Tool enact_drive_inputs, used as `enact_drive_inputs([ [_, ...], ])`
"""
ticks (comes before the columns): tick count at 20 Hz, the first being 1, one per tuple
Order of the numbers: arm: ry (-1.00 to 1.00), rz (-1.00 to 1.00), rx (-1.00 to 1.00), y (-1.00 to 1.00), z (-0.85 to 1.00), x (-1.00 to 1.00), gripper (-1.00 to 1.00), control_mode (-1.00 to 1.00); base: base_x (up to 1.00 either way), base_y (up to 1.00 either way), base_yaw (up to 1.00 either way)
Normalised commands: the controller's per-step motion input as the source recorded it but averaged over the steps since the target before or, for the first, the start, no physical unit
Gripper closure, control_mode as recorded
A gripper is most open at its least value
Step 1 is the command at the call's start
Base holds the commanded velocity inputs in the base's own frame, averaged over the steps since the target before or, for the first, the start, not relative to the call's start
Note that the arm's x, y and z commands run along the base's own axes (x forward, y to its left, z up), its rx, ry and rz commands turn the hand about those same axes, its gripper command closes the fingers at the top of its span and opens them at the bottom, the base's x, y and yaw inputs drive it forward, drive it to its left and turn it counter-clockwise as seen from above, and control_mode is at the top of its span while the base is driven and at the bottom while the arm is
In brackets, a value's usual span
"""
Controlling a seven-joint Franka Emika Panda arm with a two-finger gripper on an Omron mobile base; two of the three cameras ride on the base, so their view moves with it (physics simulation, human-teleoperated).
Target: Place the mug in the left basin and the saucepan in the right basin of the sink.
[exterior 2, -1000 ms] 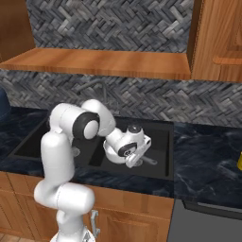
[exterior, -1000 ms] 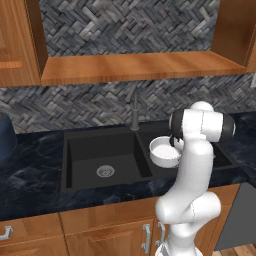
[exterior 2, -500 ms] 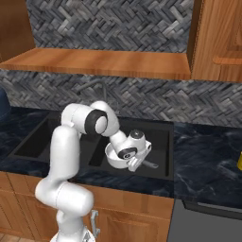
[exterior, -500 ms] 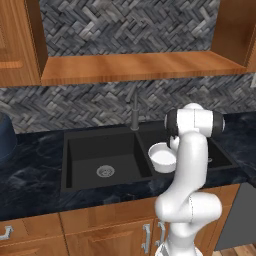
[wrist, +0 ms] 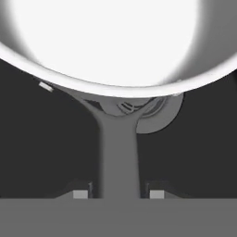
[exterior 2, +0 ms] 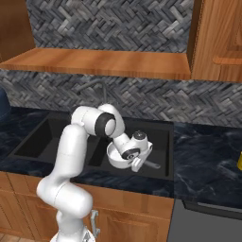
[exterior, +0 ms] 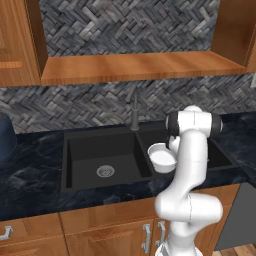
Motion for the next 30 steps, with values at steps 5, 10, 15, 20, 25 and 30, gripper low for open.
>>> enact_drive_inputs([
  [5, 0.0, 0.08, 0.0, -0.05, -0.08, 0.38, 1.0, -1.0, 0.0, 0.0, 0.0],
  [10, 0.03, 0.01, 0.0, 0.02, 0.0, 0.06, -1.0, -1.0, 0.0, 0.0, 0.0],
  [15, 0.06, 0.0, 0.0, 0.0, 0.04, 0.0, -1.0, -1.0, 0.0, 0.0, 0.0],
  [20, 0.07, 0.0, -0.03, 0.01, 0.15, 0.02, -1.0, -1.0, 0.0, 0.0, 0.0],
  [25, 0.08, 0.01, -0.08, 0.05, 0.4, 0.02, -1.0, -1.0, 0.0, 0.0, 0.0],
  [30, 0.04, -0.01, 0.02, 0.08, 0.67, 0.02, -1.0, -1.0, 0.0, 0.0, 0.0],
])
